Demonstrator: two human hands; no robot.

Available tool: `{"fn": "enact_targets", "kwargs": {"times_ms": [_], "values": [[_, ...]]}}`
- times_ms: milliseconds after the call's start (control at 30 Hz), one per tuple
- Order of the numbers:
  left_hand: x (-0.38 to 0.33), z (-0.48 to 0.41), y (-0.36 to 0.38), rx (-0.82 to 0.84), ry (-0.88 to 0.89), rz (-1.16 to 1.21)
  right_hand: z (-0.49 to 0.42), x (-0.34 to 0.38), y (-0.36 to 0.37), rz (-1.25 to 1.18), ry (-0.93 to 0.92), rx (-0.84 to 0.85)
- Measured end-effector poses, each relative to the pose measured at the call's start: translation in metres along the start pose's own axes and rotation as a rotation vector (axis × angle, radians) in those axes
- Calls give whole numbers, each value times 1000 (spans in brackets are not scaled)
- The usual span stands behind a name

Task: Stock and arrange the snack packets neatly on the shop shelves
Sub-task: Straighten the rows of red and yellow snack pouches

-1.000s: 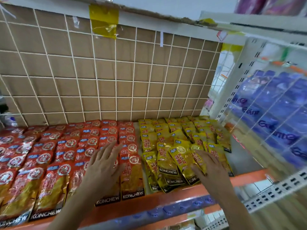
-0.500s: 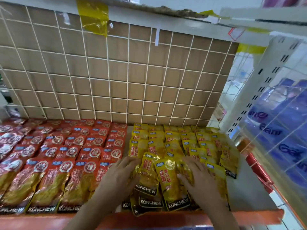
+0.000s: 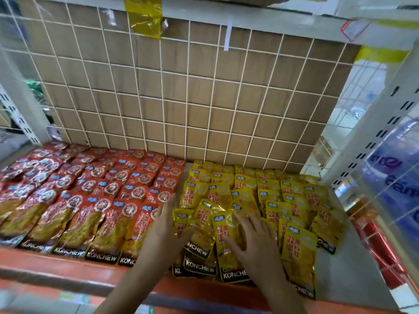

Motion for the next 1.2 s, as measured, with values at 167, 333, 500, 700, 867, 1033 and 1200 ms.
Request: {"fn": "enact_targets", "kwargs": {"times_ms": [167, 333, 500, 700, 867, 1033, 1200], "values": [[4, -8, 16, 196, -201, 304, 2, 2, -1, -14, 17, -11], [-1, -3, 30, 239, -177, 290, 1, 3, -2, 13, 21, 0], [0, -7, 25, 212, -157, 335, 2, 4, -4, -64, 9, -66], [-10, -5, 43, 324, -148, 390, 7, -2, -10, -142, 29, -221], [-18, 6, 67, 352, -115, 278, 3, -2, -14, -42, 37, -222], [-23, 6, 72, 373, -59, 214, -4, -1, -6, 142, 88, -64], [-22, 4, 55, 296, 54, 80, -5, -3, -5, 160, 118, -45]]}}
Point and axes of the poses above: each hand's wrist, its own z-axis away from the middle knuckle, its own y-axis out of the palm, x = y × z, the point moved 7 cm from there along -z, towards the middle knuckle, and after that the axes turned 14 degrees about -y, right-handed, at the moved point
